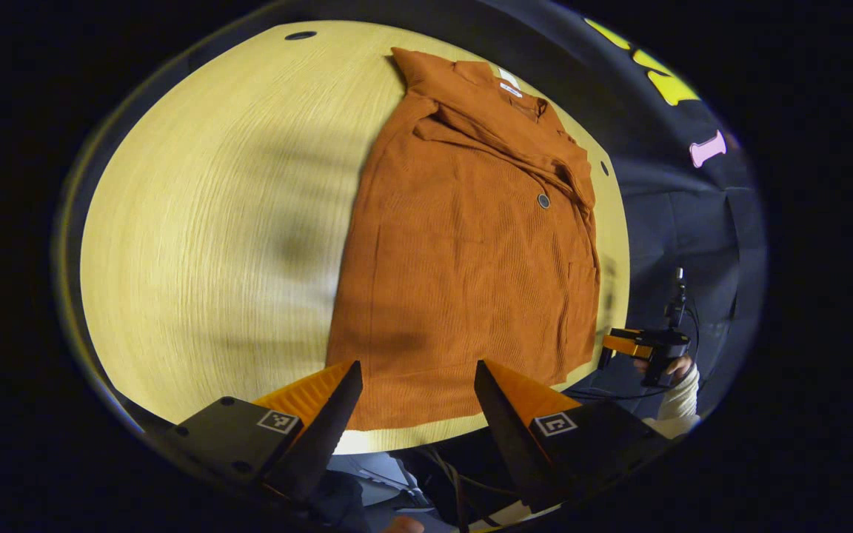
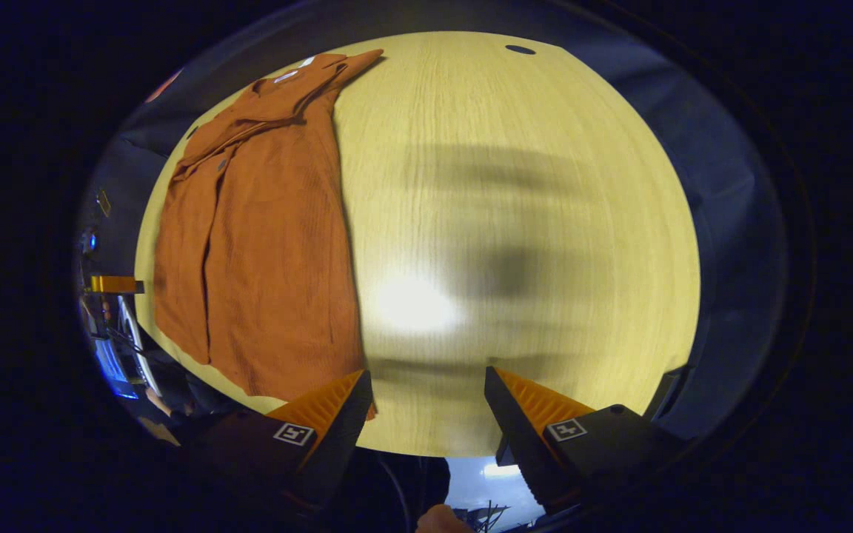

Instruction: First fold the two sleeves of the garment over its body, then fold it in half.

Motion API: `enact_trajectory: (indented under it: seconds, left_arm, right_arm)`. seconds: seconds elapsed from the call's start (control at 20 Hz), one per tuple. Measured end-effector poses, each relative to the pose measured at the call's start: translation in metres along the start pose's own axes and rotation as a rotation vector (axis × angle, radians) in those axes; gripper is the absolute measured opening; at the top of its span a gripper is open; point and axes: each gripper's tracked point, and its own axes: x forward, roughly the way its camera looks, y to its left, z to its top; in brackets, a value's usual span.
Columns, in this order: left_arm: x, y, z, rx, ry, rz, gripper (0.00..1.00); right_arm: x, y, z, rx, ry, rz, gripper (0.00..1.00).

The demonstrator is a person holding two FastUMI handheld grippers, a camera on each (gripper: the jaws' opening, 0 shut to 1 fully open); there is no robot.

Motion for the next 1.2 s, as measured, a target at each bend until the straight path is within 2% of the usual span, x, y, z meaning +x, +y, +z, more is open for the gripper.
enact_trajectory:
  seconds: [0.1, 0.15, 0.25, 0.3, 0.4, 0.45, 0.55, 0.6, 0.65, 0.7, 0.75, 0.8, 1.0, 1.15, 1.2]
  left_arm:
    - [-0.001, 0.011, -0.004, -0.029, 0.007, -0.038, 0.99]
    - [0.000, 0.013, -0.004, -0.044, 0.010, -0.055, 0.99]
    - [-0.002, 0.020, -0.007, -0.063, 0.014, -0.099, 1.00]
    - [-0.003, 0.024, -0.009, -0.062, 0.015, -0.110, 0.99]
    - [-0.003, 0.031, -0.017, -0.047, 0.043, -0.136, 0.99]
    - [-0.004, 0.034, -0.020, -0.040, 0.064, -0.147, 0.99]
    - [-0.002, 0.036, -0.022, -0.026, 0.085, -0.161, 0.99]
    - [-0.001, 0.038, -0.020, -0.022, 0.086, -0.159, 0.99]
    - [0.004, 0.040, -0.021, -0.021, 0.089, -0.151, 0.99]
    - [0.007, 0.042, -0.022, -0.023, 0.098, -0.146, 0.99]
    - [0.008, 0.040, -0.020, -0.023, 0.092, -0.159, 0.88]
    - [0.009, 0.040, -0.020, -0.013, 0.089, -0.162, 0.93]
    - [0.008, 0.038, -0.020, -0.014, 0.098, -0.194, 0.92]
    - [0.008, 0.028, -0.015, -0.071, 0.115, -0.263, 0.85]
    - [0.010, 0.023, -0.015, -0.070, 0.110, -0.286, 0.86]
  right_arm:
    - [0.003, 0.014, 0.000, 0.073, 0.019, 0.111, 0.94]
    - [0.003, 0.019, 0.000, 0.095, 0.031, 0.159, 0.97]
    - [0.008, 0.015, -0.001, 0.108, 0.038, 0.197, 0.94]
    - [0.008, 0.012, 0.000, 0.096, 0.040, 0.213, 0.97]
    - [0.005, 0.014, -0.001, 0.084, 0.045, 0.280, 0.92]
    - [0.005, 0.016, -0.003, 0.090, 0.056, 0.317, 0.92]
    - [0.005, 0.020, -0.009, 0.102, 0.080, 0.368, 0.94]
    - [0.006, 0.021, -0.012, 0.103, 0.086, 0.381, 0.89]
    - [0.006, 0.024, -0.013, 0.111, 0.087, 0.405, 0.92]
    - [0.005, 0.028, -0.013, 0.125, 0.090, 0.432, 0.90]
    - [0.005, 0.034, -0.013, 0.143, 0.093, 0.463, 0.90]
    - [0.007, 0.039, -0.012, 0.162, 0.097, 0.491, 0.90]
    - [0.009, 0.056, -0.016, 0.169, 0.103, 0.552, 0.89]
    - [0.009, 0.063, -0.012, 0.187, 0.105, 0.573, 0.89]
    - [0.010, 0.066, -0.012, 0.196, 0.106, 0.574, 0.89]
